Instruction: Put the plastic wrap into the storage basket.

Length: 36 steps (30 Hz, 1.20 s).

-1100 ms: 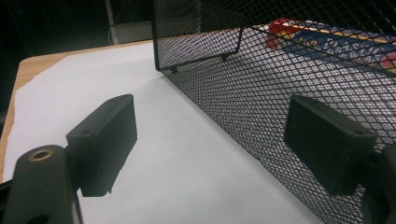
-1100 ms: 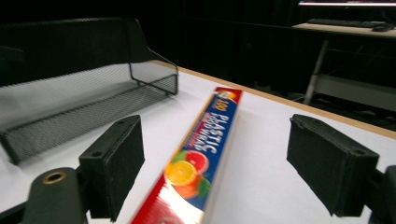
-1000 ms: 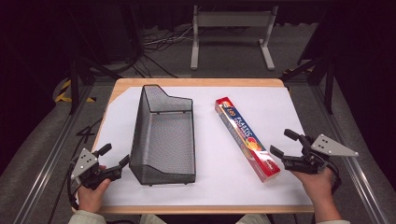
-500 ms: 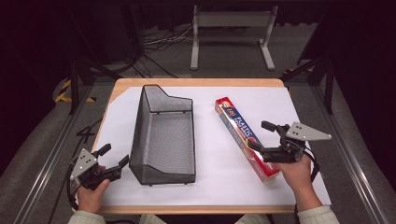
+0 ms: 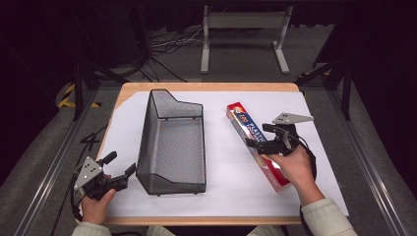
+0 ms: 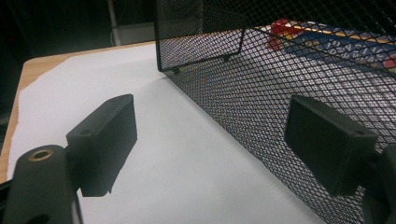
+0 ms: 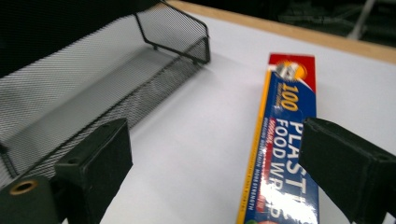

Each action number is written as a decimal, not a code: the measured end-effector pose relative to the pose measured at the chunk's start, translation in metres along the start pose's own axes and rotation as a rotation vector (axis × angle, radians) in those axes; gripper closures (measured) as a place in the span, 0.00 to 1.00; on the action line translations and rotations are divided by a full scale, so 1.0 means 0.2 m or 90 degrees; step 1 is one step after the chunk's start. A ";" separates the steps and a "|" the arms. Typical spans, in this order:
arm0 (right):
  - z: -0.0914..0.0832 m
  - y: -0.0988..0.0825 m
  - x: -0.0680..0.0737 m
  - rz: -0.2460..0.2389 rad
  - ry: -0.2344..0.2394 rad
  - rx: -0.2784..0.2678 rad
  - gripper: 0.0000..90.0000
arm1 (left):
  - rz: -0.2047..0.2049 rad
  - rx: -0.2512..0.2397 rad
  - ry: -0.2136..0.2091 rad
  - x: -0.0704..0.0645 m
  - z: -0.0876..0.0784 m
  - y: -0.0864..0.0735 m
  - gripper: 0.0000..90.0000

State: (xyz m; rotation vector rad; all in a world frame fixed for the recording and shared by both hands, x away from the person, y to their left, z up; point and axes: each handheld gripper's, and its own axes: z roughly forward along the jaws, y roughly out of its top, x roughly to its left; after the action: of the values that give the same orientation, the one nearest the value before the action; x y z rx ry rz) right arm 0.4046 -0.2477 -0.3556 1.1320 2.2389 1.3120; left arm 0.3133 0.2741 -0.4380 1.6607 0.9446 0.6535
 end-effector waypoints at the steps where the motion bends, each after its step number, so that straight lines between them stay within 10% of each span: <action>1: 0.02 0.01 -0.02 0.005 -0.015 0.016 0.11 | 0.000 0.000 0.001 0.00 0.00 0.00 0.20; 19: 0.29 0.08 -0.08 0.067 -0.078 0.217 0.13 | 0.005 0.004 0.004 0.00 0.00 -0.01 0.19; 36: 0.41 0.09 -0.11 0.044 -0.152 0.311 0.13 | 0.018 0.015 0.000 0.00 0.01 -0.01 0.20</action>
State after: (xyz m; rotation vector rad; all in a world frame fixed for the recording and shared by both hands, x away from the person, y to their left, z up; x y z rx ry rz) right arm 0.4777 -0.2107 -0.3871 1.4484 2.4140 0.6128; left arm 0.3145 0.2727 -0.4405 1.6982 0.9337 0.6643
